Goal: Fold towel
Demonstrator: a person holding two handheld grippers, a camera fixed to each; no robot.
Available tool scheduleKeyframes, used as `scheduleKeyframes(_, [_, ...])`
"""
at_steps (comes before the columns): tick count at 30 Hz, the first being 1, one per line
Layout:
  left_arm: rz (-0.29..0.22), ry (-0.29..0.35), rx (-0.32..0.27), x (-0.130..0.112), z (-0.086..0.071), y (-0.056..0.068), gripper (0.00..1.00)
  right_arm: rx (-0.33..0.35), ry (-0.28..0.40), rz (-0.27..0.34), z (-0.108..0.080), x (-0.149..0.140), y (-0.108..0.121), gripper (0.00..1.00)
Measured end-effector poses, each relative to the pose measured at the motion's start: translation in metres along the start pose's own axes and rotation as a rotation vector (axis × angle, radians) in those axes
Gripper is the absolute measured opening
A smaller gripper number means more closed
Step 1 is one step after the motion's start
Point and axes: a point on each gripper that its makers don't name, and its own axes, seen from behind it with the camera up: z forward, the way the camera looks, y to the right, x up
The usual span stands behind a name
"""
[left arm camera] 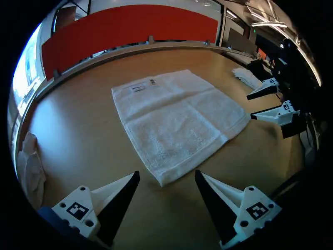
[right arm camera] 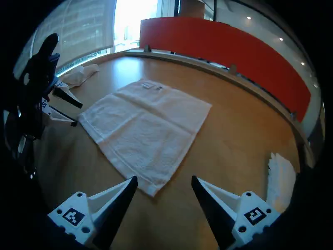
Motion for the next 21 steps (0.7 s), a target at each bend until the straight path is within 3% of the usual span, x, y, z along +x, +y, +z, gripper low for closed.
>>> scheduleKeyframes(7, [0.001, -0.024, 0.010, -0.007, 0.004, 0.001, 0.99, 0.022, -0.029, -0.010, 0.002, -0.013, -0.006, 0.95])
scheduleKeyframes(12, [0.007, -0.028, 0.018, -0.007, 0.004, 0.001, 0.98, 0.034, -0.039, -0.010, 0.003, -0.018, -0.008, 0.86])
scheduleKeyframes(16, [0.004, -0.035, 0.032, -0.008, 0.004, 0.000, 0.93, 0.044, -0.048, -0.007, 0.005, -0.021, -0.010, 0.75])
scheduleKeyframes(21, [0.013, -0.042, 0.061, -0.008, 0.006, -0.004, 0.75, 0.053, -0.051, -0.004, 0.006, -0.022, -0.011, 0.63])
